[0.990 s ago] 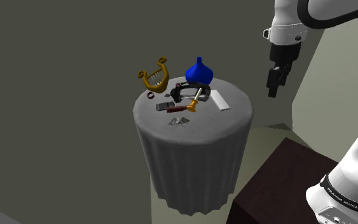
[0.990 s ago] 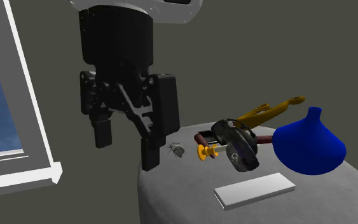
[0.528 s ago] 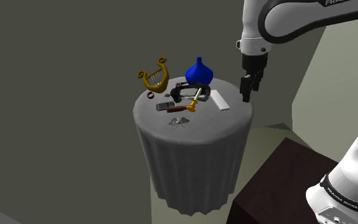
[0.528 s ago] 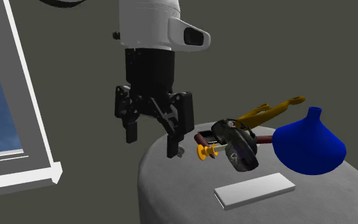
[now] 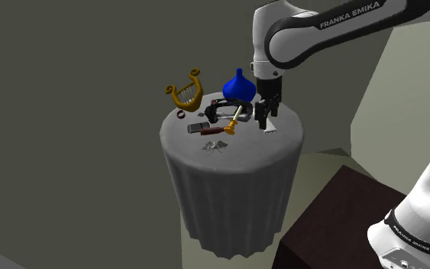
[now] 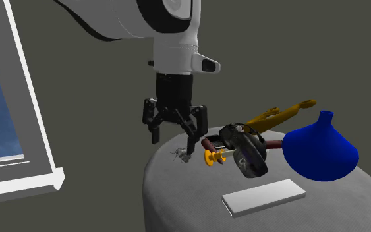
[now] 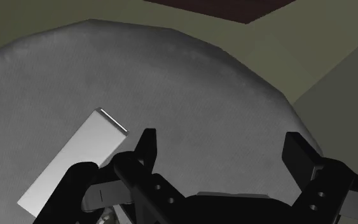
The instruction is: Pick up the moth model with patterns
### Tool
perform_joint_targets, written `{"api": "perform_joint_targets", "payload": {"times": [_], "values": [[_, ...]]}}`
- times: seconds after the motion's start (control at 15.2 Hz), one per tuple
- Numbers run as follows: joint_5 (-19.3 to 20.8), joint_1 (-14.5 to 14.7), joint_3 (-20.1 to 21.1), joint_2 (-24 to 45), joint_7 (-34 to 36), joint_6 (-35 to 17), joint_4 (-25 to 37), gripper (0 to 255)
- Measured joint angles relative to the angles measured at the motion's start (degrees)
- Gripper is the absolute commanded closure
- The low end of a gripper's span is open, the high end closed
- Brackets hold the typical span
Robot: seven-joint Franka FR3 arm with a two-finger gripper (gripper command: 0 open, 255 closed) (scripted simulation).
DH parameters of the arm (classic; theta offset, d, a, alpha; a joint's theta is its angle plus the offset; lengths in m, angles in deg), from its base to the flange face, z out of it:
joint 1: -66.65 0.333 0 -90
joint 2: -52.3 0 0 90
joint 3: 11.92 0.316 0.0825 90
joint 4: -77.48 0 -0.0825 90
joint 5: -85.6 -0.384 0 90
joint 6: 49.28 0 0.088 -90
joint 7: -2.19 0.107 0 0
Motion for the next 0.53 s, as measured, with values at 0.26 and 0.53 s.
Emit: {"api": "perform_joint_targets", "payload": {"times": [0.26, 0.53], "values": [[0.1, 0.9, 1.1, 8.3, 0.3, -2.1, 6.3, 0], [0.6, 2.0, 2.2, 17.4, 0.8, -3.2, 14.2, 0]]}}
